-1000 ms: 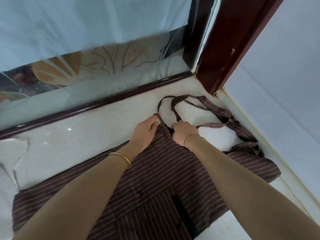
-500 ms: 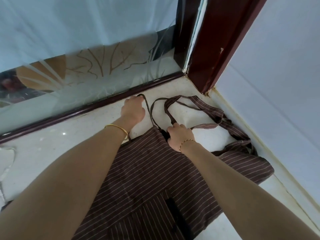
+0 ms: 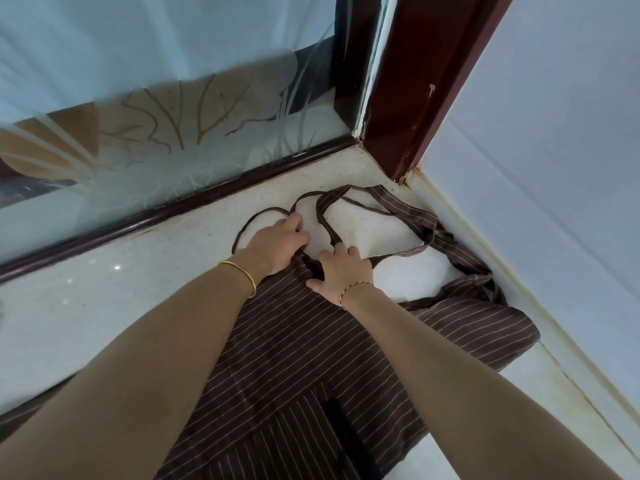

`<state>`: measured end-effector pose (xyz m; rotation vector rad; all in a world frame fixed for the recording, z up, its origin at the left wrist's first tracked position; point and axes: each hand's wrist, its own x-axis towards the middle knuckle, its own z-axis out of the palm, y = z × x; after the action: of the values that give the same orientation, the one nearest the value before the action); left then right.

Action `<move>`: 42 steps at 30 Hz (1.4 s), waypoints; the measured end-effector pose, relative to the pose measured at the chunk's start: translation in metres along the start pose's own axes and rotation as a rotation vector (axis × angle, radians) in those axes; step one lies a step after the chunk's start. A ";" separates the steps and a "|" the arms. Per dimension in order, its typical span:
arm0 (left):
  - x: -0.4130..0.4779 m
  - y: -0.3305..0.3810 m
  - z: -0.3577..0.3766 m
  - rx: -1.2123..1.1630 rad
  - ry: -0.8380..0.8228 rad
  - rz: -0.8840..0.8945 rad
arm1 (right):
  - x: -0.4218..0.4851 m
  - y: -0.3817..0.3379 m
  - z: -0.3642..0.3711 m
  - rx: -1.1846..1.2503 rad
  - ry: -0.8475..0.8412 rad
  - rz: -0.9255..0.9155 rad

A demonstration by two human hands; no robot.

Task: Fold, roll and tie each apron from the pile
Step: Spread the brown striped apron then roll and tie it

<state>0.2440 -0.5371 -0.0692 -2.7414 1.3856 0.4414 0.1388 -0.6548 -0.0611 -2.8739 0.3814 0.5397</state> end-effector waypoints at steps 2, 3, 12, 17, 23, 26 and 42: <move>0.002 -0.002 -0.001 0.012 0.007 0.064 | 0.000 0.000 0.002 -0.038 0.007 -0.007; 0.002 -0.004 -0.003 -0.004 0.001 0.105 | 0.001 0.000 0.004 -0.056 0.007 -0.006; -0.002 -0.048 -0.053 -0.040 0.211 -0.415 | 0.004 0.001 0.004 -0.122 -0.075 -0.002; 0.002 -0.070 -0.085 -0.166 0.419 -0.586 | 0.006 0.001 0.004 -0.109 -0.083 0.005; -0.002 -0.079 -0.088 -0.149 0.243 -0.430 | 0.007 0.003 0.005 -0.070 -0.084 0.015; -0.013 -0.070 -0.067 -0.123 0.215 -0.418 | 0.005 0.005 0.000 0.035 -0.044 0.056; -0.207 -0.077 0.054 -0.344 -0.033 -0.542 | -0.007 -0.101 0.023 -0.357 0.065 -0.427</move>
<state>0.1769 -0.3203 -0.0723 -3.1857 0.5453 0.7301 0.1537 -0.5521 -0.0656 -3.1758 -0.3545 0.4725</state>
